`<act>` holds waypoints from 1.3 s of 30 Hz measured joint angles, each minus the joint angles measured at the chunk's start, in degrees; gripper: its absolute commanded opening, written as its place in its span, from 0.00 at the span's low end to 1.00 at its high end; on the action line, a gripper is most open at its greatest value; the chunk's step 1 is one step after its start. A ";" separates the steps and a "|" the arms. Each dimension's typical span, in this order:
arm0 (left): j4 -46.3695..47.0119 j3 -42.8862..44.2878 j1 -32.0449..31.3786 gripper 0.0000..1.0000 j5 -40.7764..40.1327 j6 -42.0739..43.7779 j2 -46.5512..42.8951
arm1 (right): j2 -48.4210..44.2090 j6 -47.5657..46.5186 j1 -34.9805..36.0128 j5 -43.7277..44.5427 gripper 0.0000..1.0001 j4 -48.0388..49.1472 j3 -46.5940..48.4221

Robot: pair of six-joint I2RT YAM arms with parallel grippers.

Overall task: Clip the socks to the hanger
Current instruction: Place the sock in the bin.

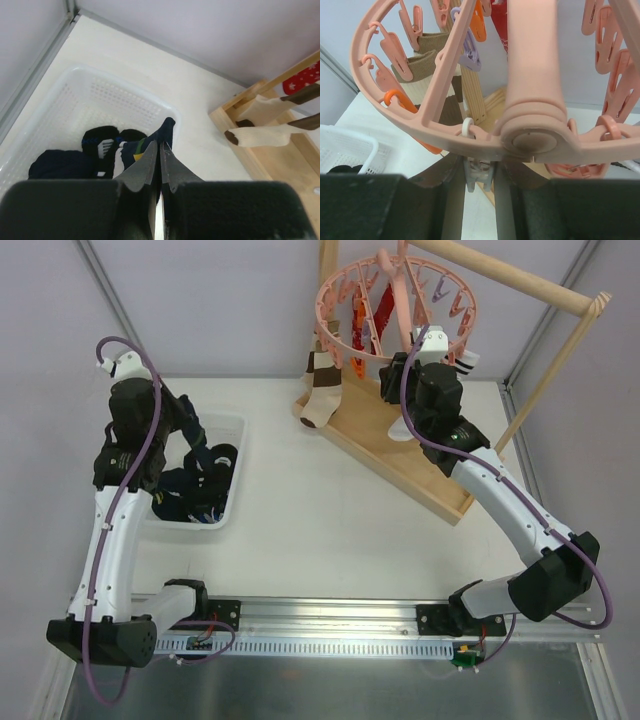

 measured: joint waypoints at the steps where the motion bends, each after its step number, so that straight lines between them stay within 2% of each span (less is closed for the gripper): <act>1: -0.31 -0.37 0.00 0.00 -0.87 -0.13 0.02 | 0.00 0.00 0.00 0.00 0.01 -0.07 0.00; 9: -3.21 -2.21 0.00 0.00 -4.90 -1.97 0.57 | 0.00 0.00 0.00 0.02 0.01 -0.17 0.00; 17: -3.69 2.03 0.00 0.00 -1.05 -4.44 6.93 | 0.00 0.02 0.00 0.02 0.01 -0.17 0.00; 23: -3.43 3.26 0.00 0.00 -2.10 -5.62 9.51 | 0.00 0.00 0.00 0.04 0.01 -0.20 0.00; 32: -4.39 -0.37 0.00 0.00 -15.37 -5.35 7.30 | 0.02 0.00 -0.17 -0.02 0.01 -0.24 0.00; 39: -5.84 3.23 0.00 0.00 -28.41 1.31 2.27 | 0.02 0.02 -0.66 -0.07 0.01 -0.63 0.00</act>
